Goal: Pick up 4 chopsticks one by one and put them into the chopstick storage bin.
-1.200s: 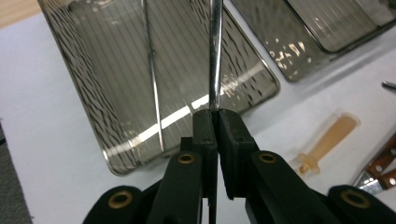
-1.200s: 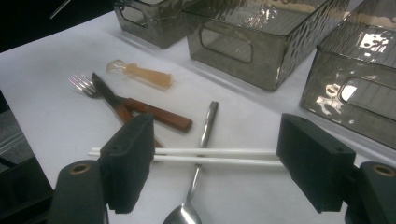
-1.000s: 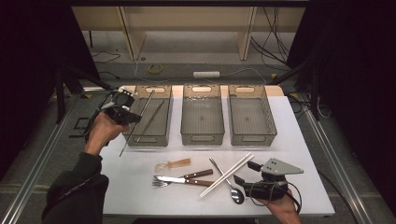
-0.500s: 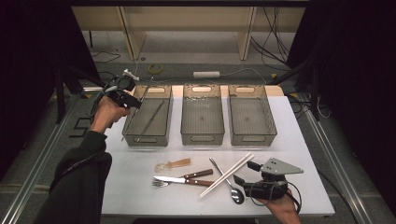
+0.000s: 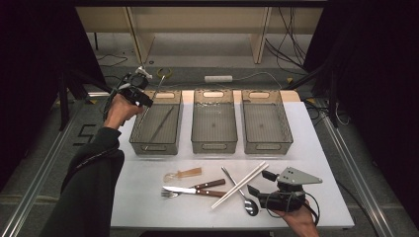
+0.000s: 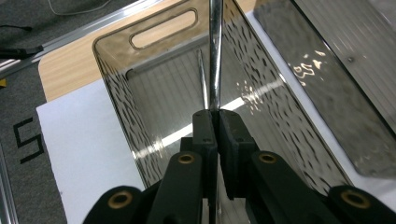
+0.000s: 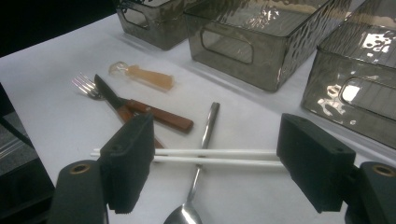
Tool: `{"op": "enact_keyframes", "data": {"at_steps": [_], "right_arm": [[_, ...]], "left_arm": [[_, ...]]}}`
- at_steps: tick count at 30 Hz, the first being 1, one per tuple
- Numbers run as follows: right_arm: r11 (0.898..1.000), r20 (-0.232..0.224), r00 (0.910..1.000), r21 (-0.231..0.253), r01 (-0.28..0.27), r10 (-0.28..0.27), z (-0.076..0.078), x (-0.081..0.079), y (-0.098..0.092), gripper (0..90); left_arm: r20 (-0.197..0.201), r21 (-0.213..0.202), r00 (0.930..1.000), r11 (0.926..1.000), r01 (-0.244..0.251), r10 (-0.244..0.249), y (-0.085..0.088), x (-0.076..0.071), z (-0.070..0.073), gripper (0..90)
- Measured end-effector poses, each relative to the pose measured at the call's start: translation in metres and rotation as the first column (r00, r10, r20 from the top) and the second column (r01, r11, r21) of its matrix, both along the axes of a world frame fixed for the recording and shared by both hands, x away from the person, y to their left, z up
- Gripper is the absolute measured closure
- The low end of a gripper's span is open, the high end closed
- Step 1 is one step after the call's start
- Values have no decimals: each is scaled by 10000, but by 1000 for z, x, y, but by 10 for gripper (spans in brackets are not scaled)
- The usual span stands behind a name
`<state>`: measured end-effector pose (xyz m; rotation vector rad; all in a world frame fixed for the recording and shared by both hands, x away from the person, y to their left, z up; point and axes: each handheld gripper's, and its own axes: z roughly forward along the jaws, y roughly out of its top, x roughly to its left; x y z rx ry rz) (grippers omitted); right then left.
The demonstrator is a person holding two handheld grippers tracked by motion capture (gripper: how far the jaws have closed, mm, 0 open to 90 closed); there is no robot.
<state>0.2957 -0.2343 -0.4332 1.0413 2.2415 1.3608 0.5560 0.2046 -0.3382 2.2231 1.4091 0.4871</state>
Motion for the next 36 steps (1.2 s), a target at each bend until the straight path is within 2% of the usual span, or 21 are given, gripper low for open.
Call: {"op": "enact_keyframes", "data": {"at_steps": [2,9,13,14,15,16,19,21,25,28,36], "right_arm": [[10000,-20,10000,2,2,-2,0,0,0,288],[10000,11,10000,4,-26,26,0,0,0,288],[10000,8,10000,-15,-12,12,0,0,0,288],[10000,4,10000,-22,-6,6,0,0,1,288],[10000,10,10000,-13,-3,3,0,0,1,288],[10000,1,10000,-4,-1,1,0,0,0,288],[10000,-14,10000,-8,-23,23,0,0,1,288],[10000,0,10000,-34,-24,24,0,0,1,288],[10000,-31,10000,-10,-2,2,-1,1,1,288],[10000,0,10000,-31,9,-9,0,0,1,288],[10000,-38,10000,-32,23,-23,0,0,1,288]], "left_arm": [[153,9,9999,10000,7,-7,-1,2,-5,852],[-5,-67,9999,9999,-156,156,2,4,-26,852],[135,47,9997,9998,-217,217,4,3,-33,853],[185,-88,9994,9995,-295,297,6,3,-34,895],[117,-159,9996,9996,-241,243,6,3,-35,895],[57,-138,9999,9998,-109,109,6,2,-37,894],[43,92,9997,9997,-223,223,4,3,-40,887],[111,-97,9997,9997,-234,235,3,1,-38,726],[241,-348,9997,9994,-40,48,-2,-5,-31,547],[277,-641,9996,9979,94,-76,-4,-9,-26,518],[364,-673,9993,9977,-72,96,-1,-16,-18,436]]}}
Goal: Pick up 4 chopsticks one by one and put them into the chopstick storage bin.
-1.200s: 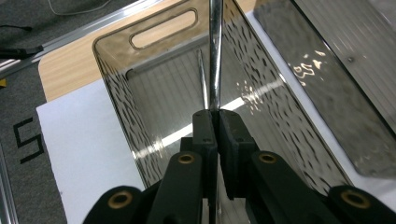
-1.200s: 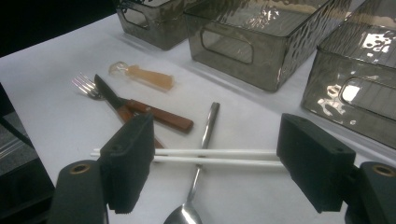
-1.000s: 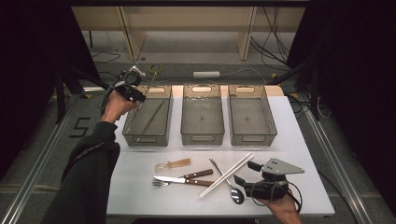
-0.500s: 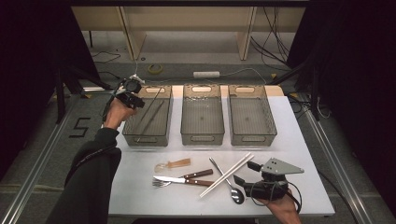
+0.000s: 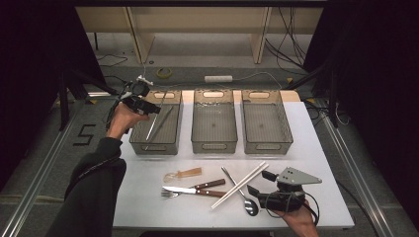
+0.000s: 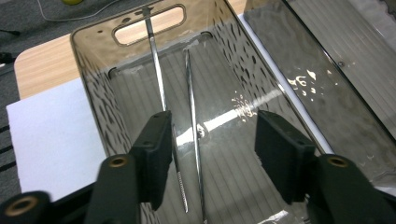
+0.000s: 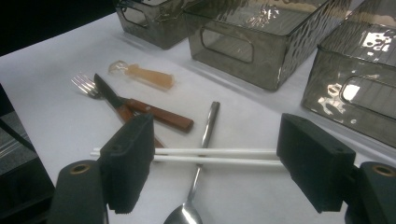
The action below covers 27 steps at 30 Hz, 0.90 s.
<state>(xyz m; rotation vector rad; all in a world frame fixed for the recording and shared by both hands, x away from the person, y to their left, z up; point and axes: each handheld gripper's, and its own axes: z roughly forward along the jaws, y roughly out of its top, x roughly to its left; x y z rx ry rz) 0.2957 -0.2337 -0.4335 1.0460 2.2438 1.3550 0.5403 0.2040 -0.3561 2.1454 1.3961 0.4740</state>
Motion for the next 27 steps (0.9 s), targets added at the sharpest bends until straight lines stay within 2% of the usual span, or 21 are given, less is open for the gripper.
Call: {"op": "enact_keyframes", "data": {"at_steps": [4,8,12,16,21,24,25,26,27], "right_arm": [[10000,37,10000,9,-9,9,0,0,0,287],[10000,39,10000,19,-6,6,0,0,0,287],[10000,38,10000,17,15,-15,0,0,0,287],[10000,25,10000,32,39,-39,0,0,0,287],[10000,62,9999,44,83,-84,1,0,-1,287],[10000,89,9999,45,87,-87,1,0,-2,287],[10000,94,9999,35,82,-82,1,0,-2,287],[10000,99,9999,29,83,-83,1,0,-2,287],[9999,128,9999,83,106,-108,2,-1,-2,287]], "left_arm": [[172,-613,9998,9980,-124,135,5,-7,4,389],[260,-952,9996,9955,-23,48,7,-18,7,350],[439,-1525,9990,9883,12,56,9,-33,8,329],[466,-1688,9989,9855,143,-65,9,-50,6,305],[641,-2216,9979,9748,250,-110,7,-71,1,282],[975,-2757,9952,9607,339,-72,4,-86,-6,276],[934,-2700,9956,9622,355,-105,2,-89,-9,281],[863,-2420,9960,9693,431,-227,-2,-92,-12,276],[1006,-2234,9944,9732,540,-321,-4,-95,-14,267]]}}
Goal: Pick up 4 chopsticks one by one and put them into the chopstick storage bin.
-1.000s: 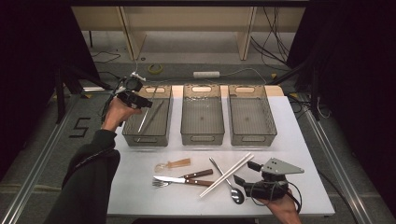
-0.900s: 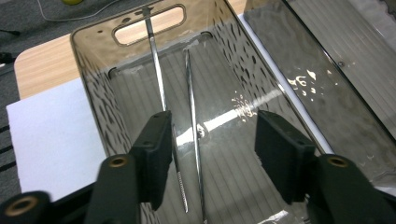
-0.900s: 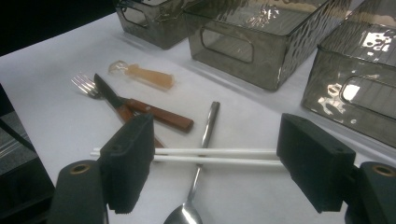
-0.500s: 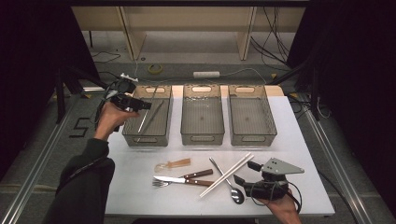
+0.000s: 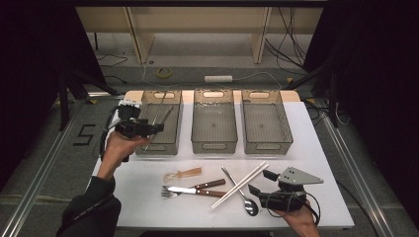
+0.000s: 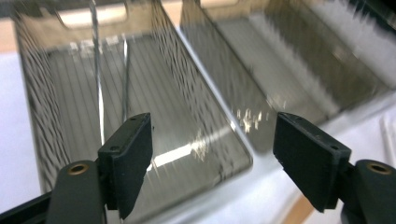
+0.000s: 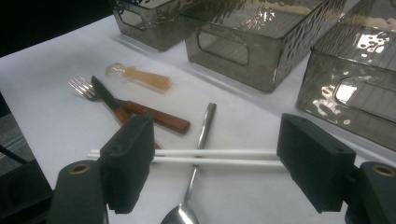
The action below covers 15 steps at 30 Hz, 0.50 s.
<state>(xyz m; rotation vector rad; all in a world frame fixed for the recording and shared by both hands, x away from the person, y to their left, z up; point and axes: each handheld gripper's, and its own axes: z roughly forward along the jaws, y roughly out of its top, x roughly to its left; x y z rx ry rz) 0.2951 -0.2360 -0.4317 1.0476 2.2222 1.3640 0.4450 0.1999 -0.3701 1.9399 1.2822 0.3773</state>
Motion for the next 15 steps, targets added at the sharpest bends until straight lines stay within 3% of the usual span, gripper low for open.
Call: {"op": "enact_keyframes", "data": {"at_steps": [5,15], "right_arm": [[9999,12,10000,152,28,-28,2,0,-1,285],[9998,53,9999,176,133,-134,2,1,-4,283]], "left_arm": [[35,-285,9990,9986,444,-443,-9,-13,-2,249],[45,-233,9954,9951,963,-962,-28,-30,0,225]]}}
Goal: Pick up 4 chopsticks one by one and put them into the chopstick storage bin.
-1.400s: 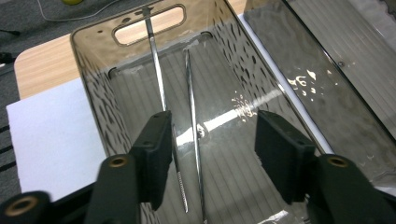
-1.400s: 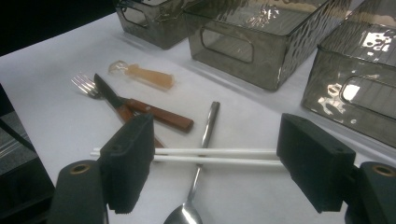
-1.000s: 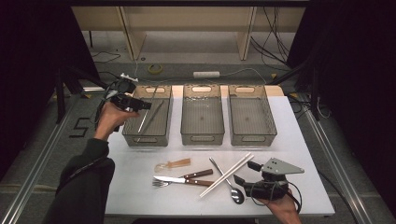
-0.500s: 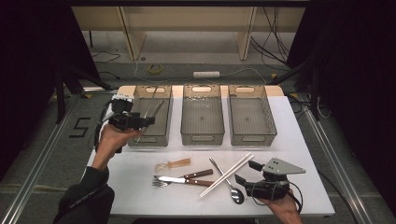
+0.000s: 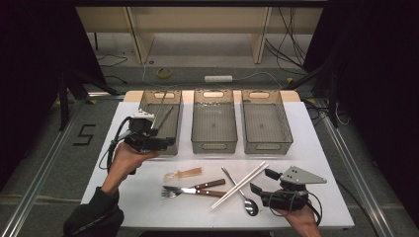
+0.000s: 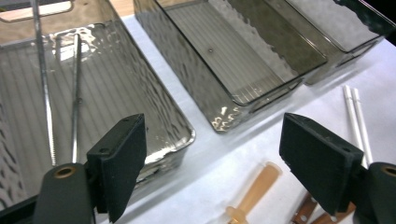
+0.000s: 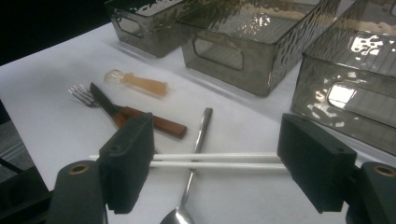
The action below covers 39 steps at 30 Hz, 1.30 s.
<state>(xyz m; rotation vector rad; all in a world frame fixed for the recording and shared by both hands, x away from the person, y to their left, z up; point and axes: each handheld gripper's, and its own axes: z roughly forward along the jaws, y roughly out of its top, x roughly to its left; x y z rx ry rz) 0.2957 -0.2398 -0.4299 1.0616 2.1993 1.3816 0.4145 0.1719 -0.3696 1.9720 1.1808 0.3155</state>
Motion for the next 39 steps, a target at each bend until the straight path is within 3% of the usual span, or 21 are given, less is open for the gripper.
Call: {"op": "enact_keyframes", "data": {"at_steps": [9,18,28,39], "right_arm": [[10000,23,10000,14,63,-63,0,0,-3,284],[9999,26,9999,6,167,-167,0,1,-4,283],[9994,40,9995,100,327,-327,0,2,-9,282],[9995,60,9995,88,312,-313,1,2,-10,282]], "left_arm": [[-155,188,9989,9988,449,-446,-20,-11,-10,221],[-369,92,9960,9966,824,-820,-34,-22,-16,221],[-278,-64,9930,9934,1145,-1147,-48,-33,-19,217],[-199,42,9904,9905,1371,-1370,-60,-39,-31,210]]}}
